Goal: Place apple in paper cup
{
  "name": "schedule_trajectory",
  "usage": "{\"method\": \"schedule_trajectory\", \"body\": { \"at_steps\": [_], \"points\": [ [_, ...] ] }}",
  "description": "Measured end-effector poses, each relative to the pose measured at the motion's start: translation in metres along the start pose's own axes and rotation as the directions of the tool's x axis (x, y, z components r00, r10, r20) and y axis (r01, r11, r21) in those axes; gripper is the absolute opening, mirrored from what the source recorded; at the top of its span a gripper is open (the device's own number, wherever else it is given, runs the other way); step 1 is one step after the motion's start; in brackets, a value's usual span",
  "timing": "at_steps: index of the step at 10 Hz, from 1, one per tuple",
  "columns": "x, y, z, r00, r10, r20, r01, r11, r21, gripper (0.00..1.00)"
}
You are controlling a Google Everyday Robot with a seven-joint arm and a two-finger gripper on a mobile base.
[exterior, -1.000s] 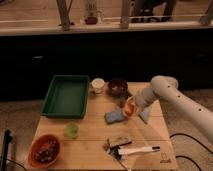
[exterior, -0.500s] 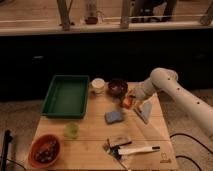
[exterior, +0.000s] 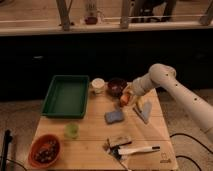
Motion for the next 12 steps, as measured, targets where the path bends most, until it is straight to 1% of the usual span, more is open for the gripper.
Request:
{"method": "schedule_trajectory", "body": {
  "at_steps": [1,3,5,8,12],
  "points": [
    [0.000,-0.003,0.000,1.000,-0.002,0.007,0.002,1.000,0.006,0.00],
    [-0.009,-0.003,0.000,1.000,-0.025,0.003,0.025,1.000,-0.012,0.00],
    [-0.018,0.002,-0.005,0.999,-0.041,0.003,0.041,0.999,-0.025,0.00],
    [-0.030,-0.005,-0.009,0.997,-0.074,0.012,0.074,0.996,-0.040,0.00],
    [-0.029,-0.019,-0.015,0.996,-0.089,-0.003,0.089,0.995,-0.049,0.00]
  ]
}}
